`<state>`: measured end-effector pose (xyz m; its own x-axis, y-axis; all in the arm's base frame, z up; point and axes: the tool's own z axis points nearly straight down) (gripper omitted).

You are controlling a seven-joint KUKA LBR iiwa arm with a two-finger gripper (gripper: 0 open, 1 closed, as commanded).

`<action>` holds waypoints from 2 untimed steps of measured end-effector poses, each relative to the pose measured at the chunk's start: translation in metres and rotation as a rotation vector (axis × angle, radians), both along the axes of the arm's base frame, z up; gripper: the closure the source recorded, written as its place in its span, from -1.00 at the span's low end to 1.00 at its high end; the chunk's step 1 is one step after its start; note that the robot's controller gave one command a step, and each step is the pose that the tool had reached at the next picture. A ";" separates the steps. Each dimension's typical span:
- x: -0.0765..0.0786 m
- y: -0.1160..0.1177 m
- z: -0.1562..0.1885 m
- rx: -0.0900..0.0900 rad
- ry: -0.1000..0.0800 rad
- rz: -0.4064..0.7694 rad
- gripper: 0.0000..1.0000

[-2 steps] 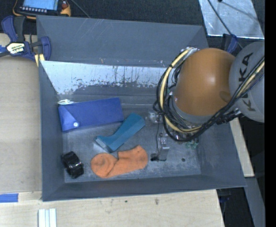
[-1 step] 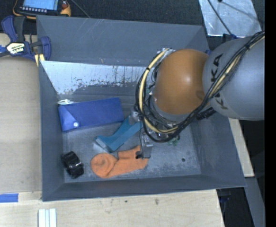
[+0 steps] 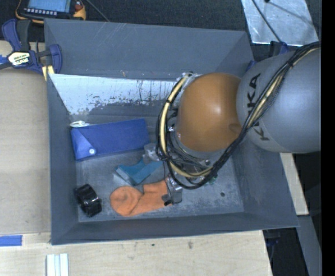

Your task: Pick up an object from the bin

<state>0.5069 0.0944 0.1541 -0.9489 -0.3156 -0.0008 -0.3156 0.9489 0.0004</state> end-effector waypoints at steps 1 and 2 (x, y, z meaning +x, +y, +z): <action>0.037 0.027 -0.042 0.001 -0.008 0.098 -1.00; 0.030 -0.008 -0.083 0.001 -0.006 0.136 1.00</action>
Offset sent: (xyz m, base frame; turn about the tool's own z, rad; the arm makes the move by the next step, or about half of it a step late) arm 0.0277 -0.0079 -0.0841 -0.1383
